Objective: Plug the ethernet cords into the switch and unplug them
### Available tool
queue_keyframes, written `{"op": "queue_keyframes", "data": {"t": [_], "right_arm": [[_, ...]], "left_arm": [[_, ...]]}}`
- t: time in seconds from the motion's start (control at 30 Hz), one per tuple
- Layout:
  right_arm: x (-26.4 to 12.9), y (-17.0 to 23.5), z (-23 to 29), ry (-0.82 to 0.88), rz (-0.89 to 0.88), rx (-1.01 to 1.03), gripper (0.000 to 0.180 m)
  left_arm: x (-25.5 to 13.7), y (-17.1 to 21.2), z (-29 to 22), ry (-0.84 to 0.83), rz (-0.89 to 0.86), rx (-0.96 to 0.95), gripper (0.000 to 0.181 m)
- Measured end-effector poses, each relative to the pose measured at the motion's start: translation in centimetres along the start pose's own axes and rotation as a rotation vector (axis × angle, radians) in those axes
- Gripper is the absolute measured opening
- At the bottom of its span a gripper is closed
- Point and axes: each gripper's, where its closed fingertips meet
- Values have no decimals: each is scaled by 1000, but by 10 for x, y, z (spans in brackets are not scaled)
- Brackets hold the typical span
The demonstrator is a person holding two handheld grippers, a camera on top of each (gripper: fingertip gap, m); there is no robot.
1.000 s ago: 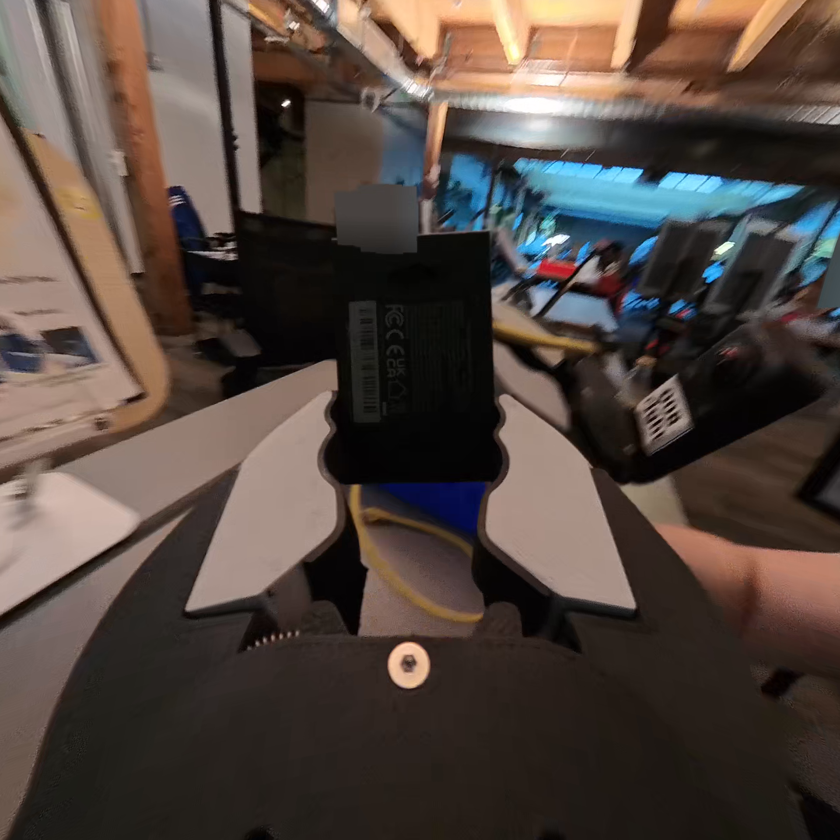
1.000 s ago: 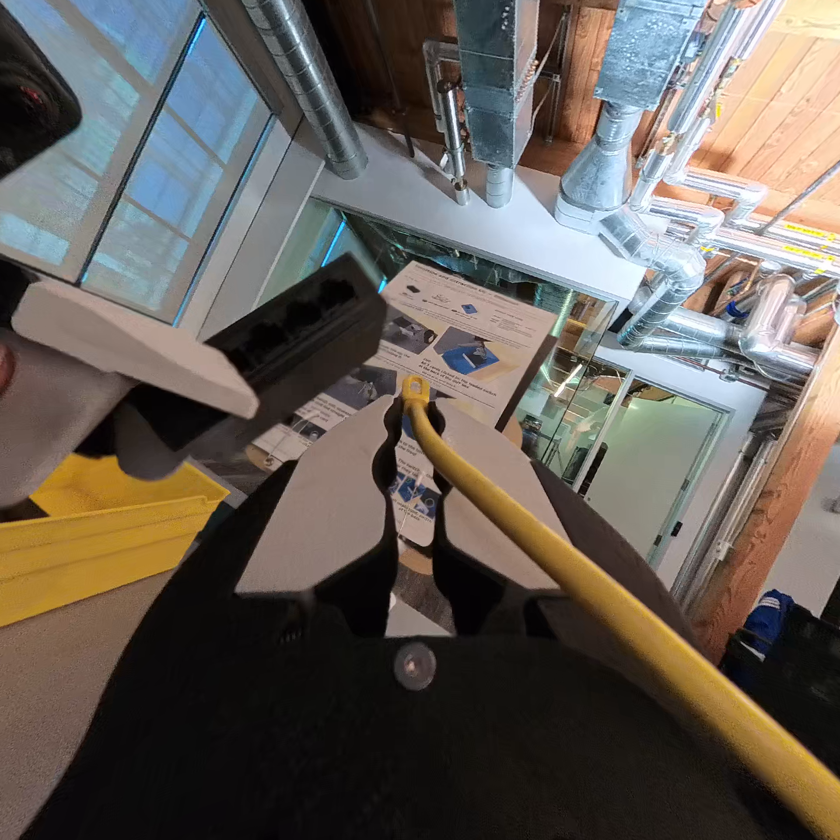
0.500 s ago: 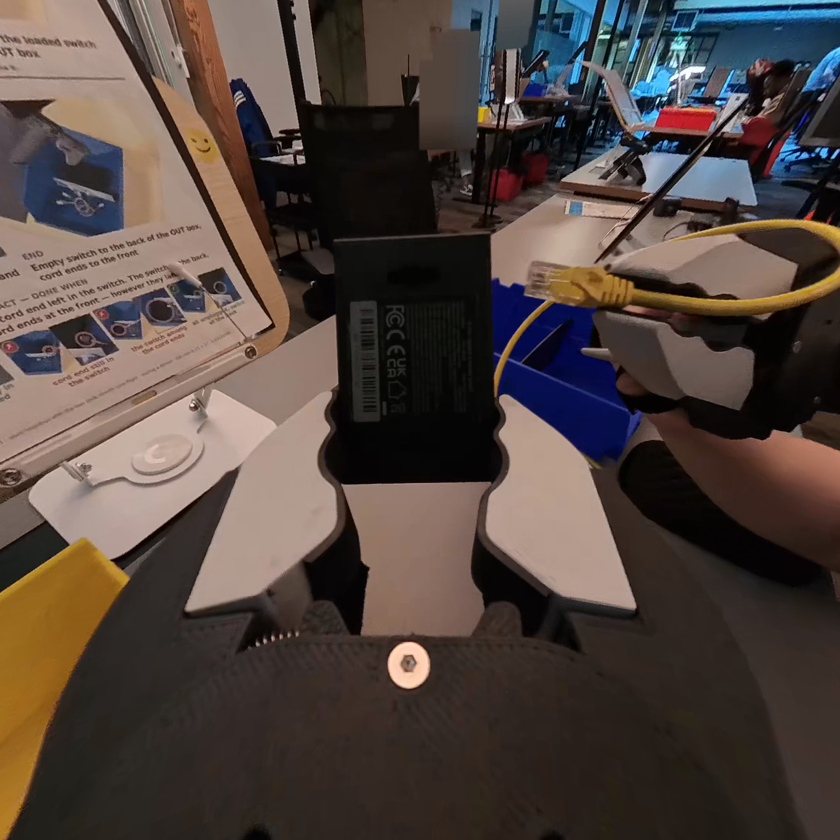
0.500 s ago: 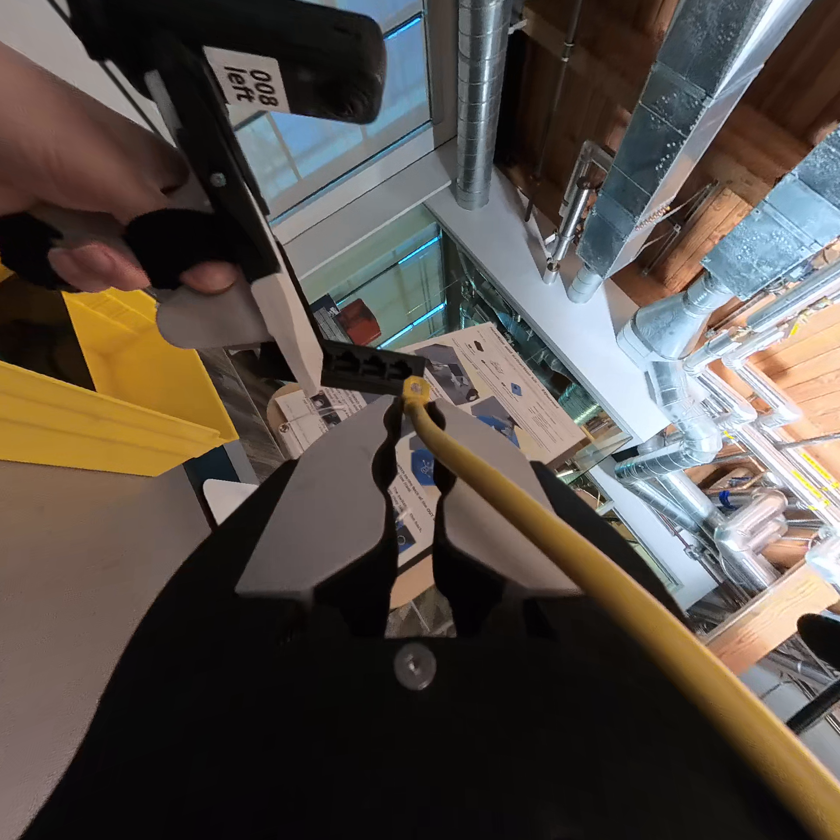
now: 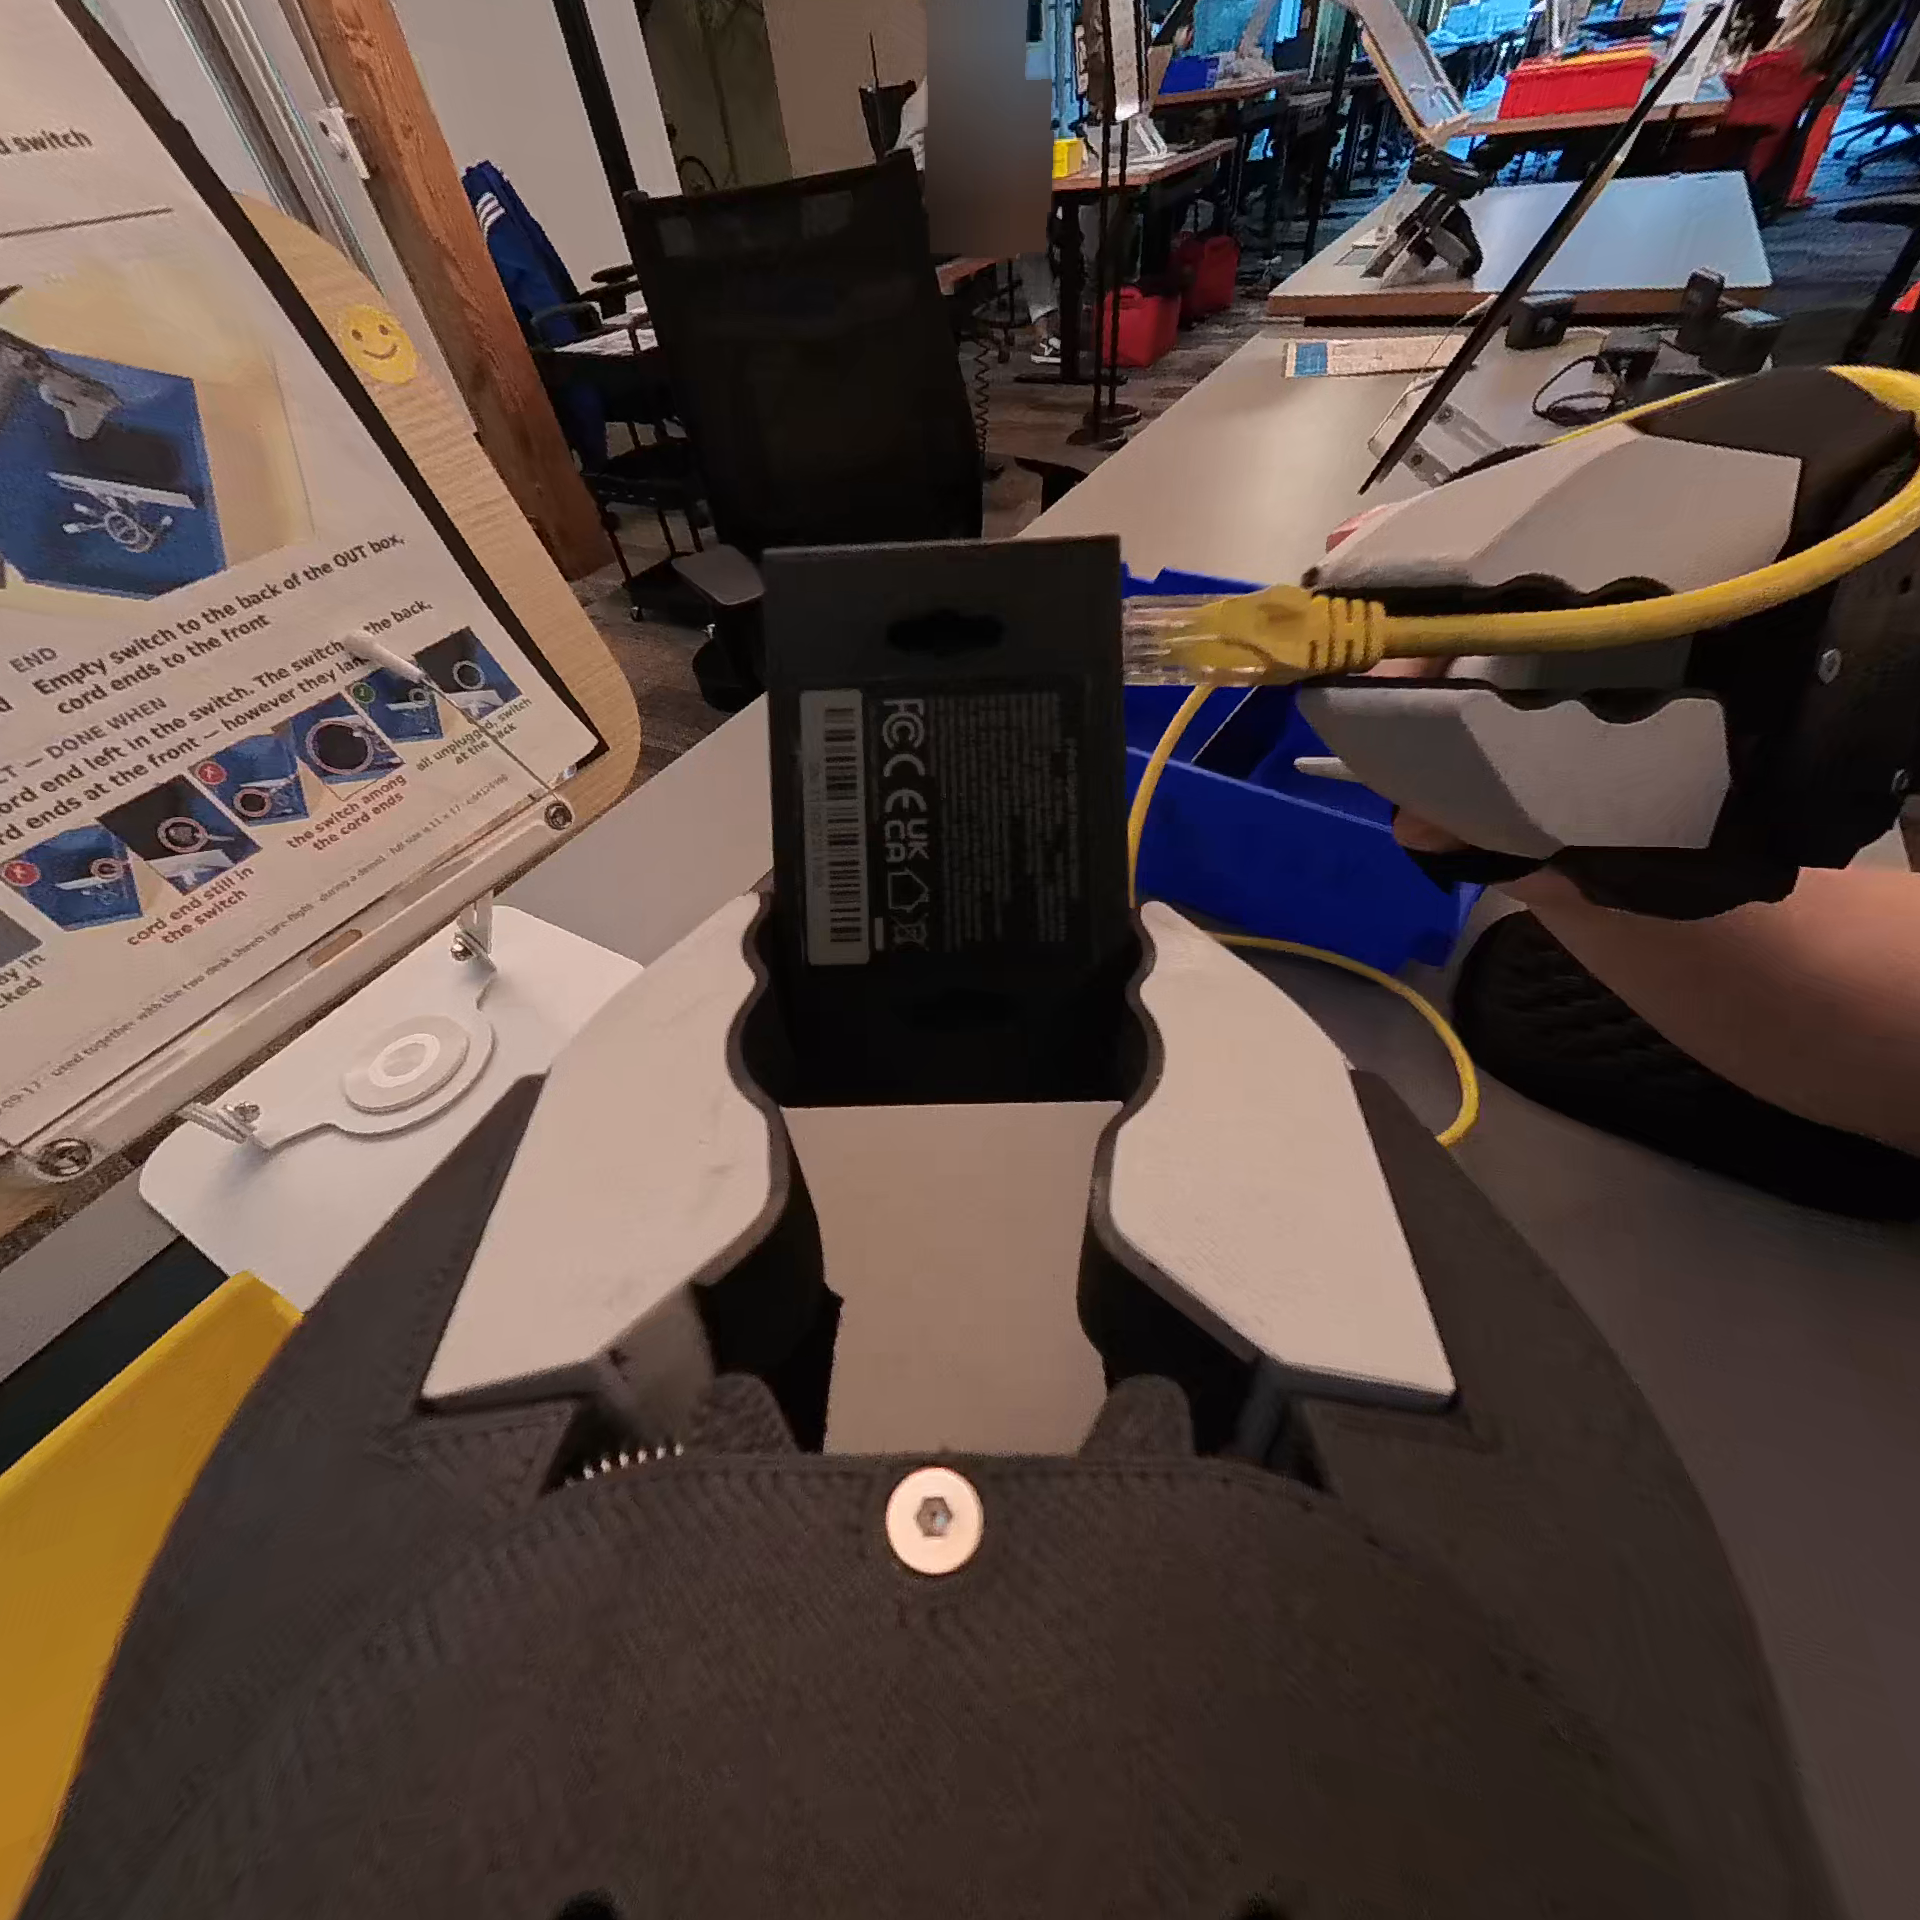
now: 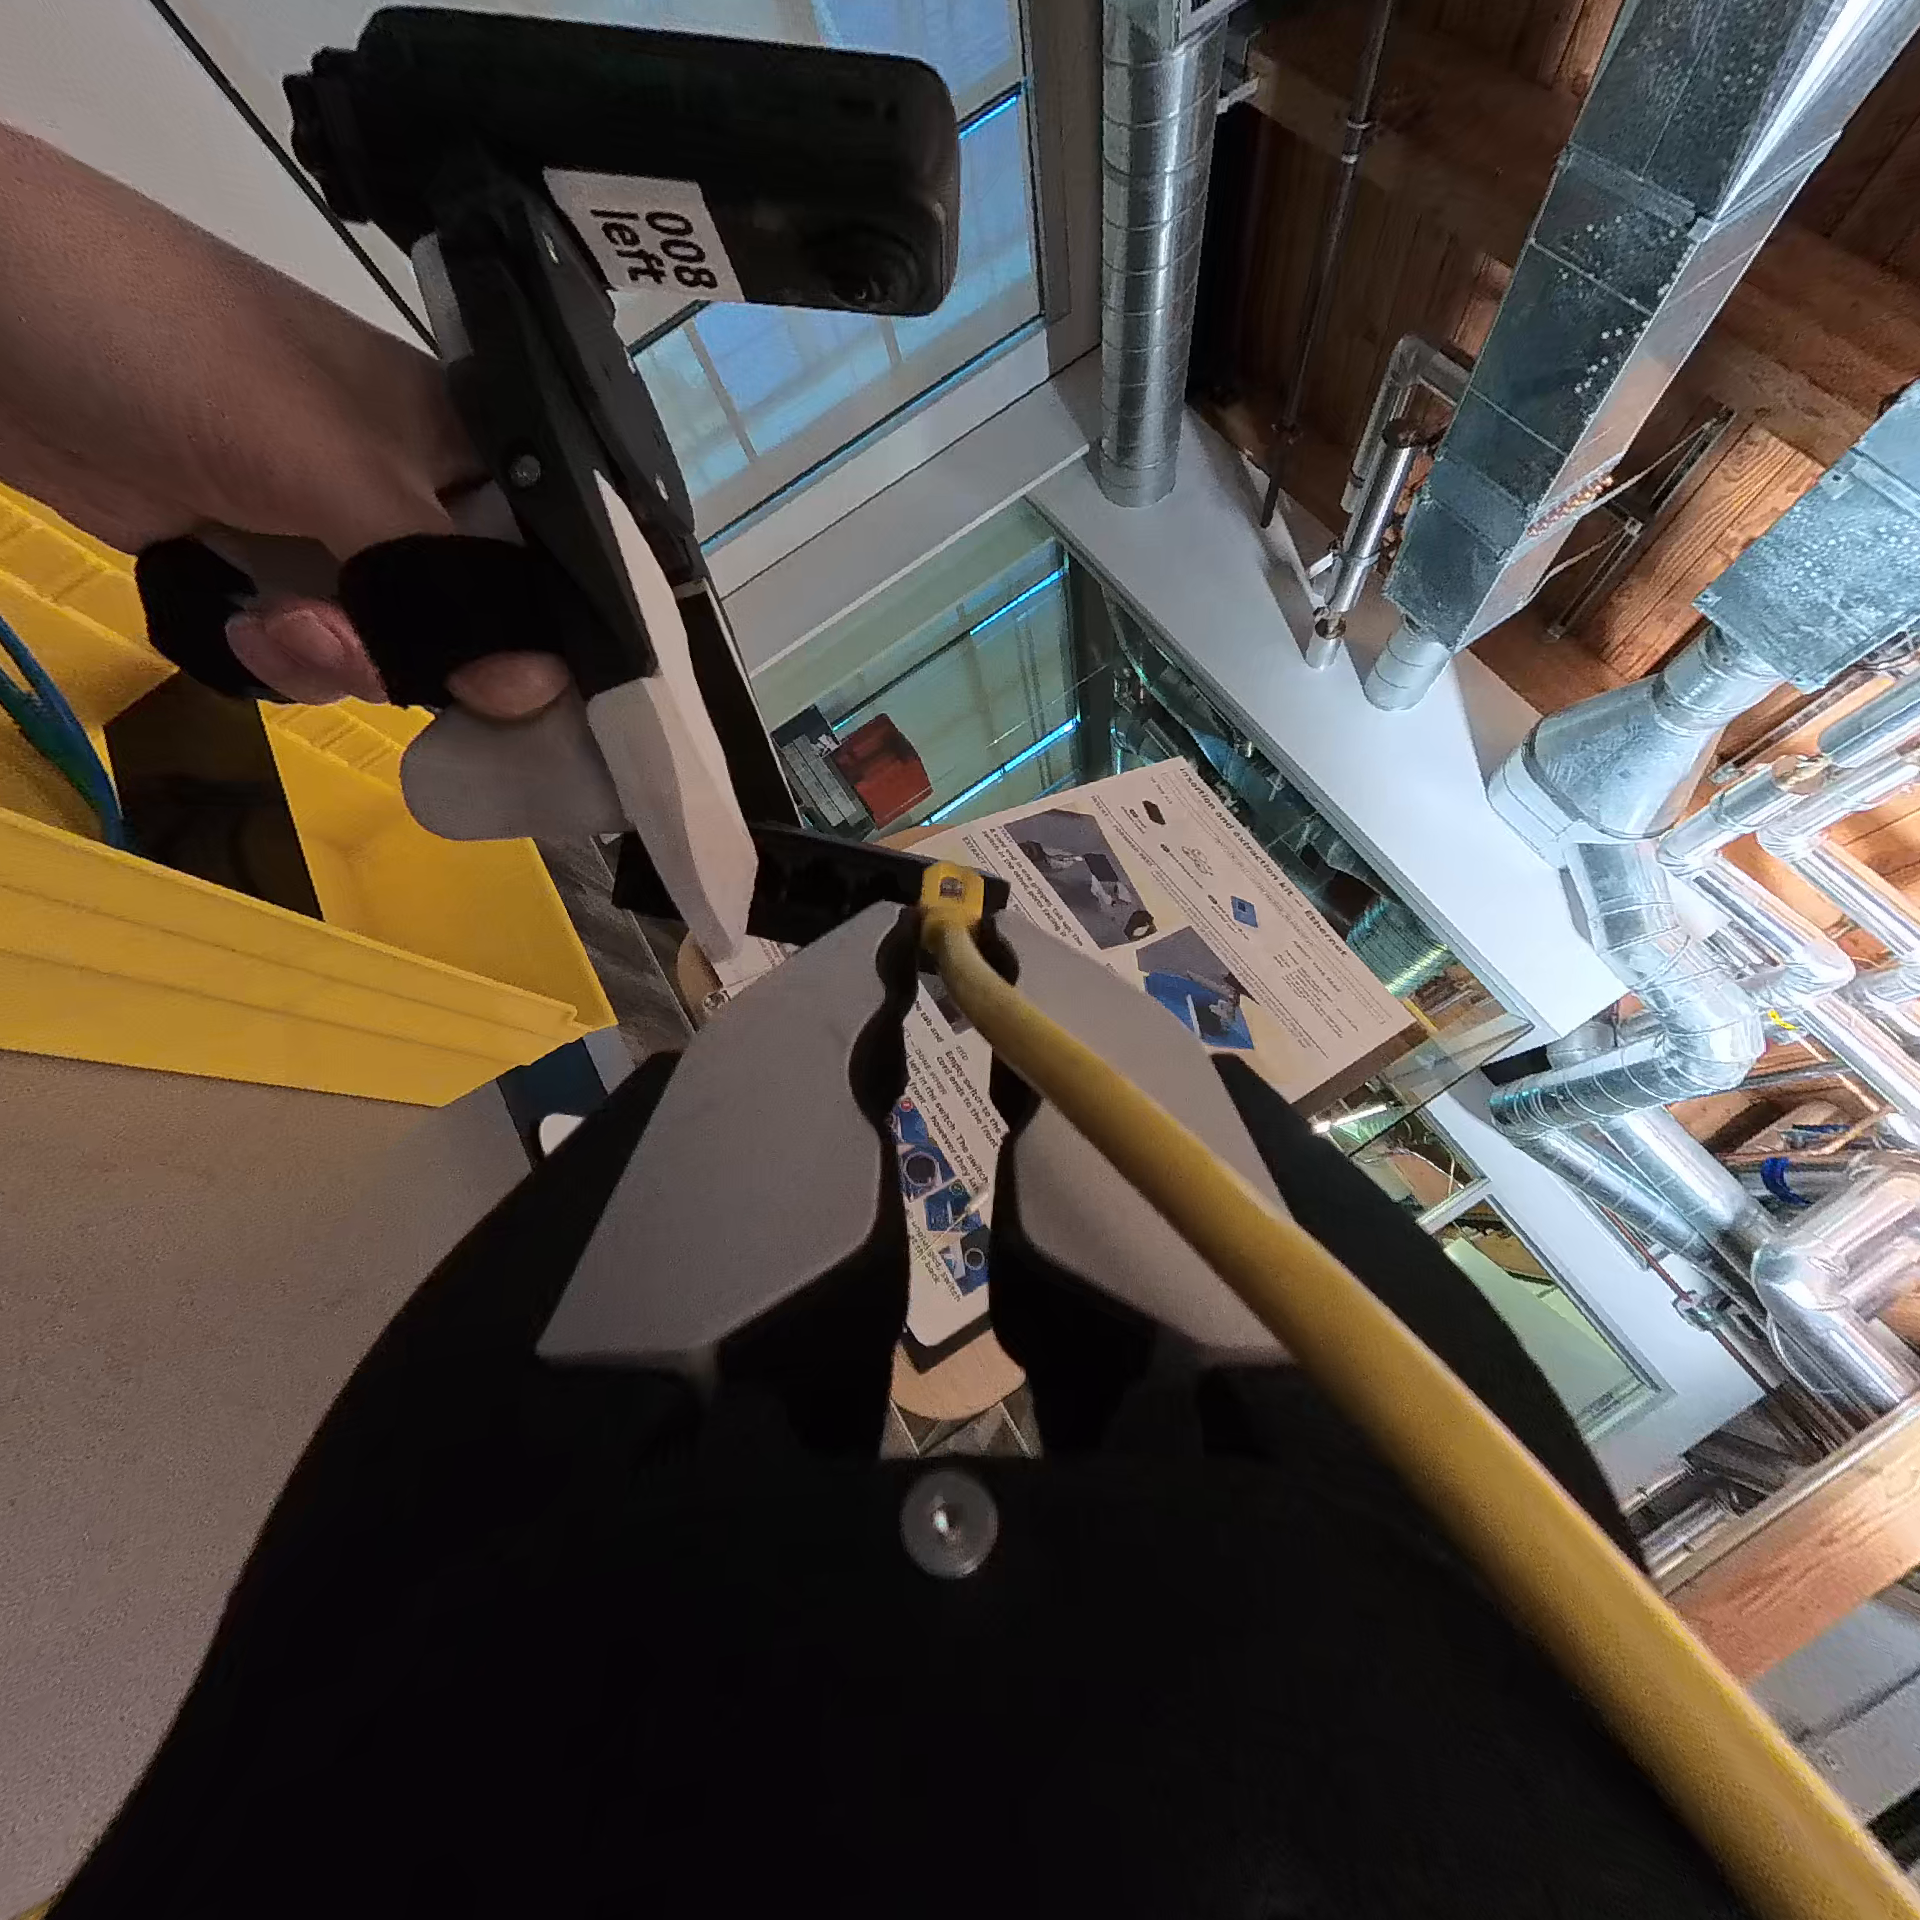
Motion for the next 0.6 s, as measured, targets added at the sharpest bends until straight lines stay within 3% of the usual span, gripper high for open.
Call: {"op": "queue_keyframes", "data": {"t": [0.6], "right_arm": [[-4,-3,-4,0,-105,186,11]], "left_arm": [[-11,-13,-11,-48,-29,98,60]]}}
Point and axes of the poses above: each gripper's, where its closed fingertips meet, x out along the fingers, y out of its underside, z = x × y across the jaws, and after that the axes turned 7 degrees about -y, right-handed
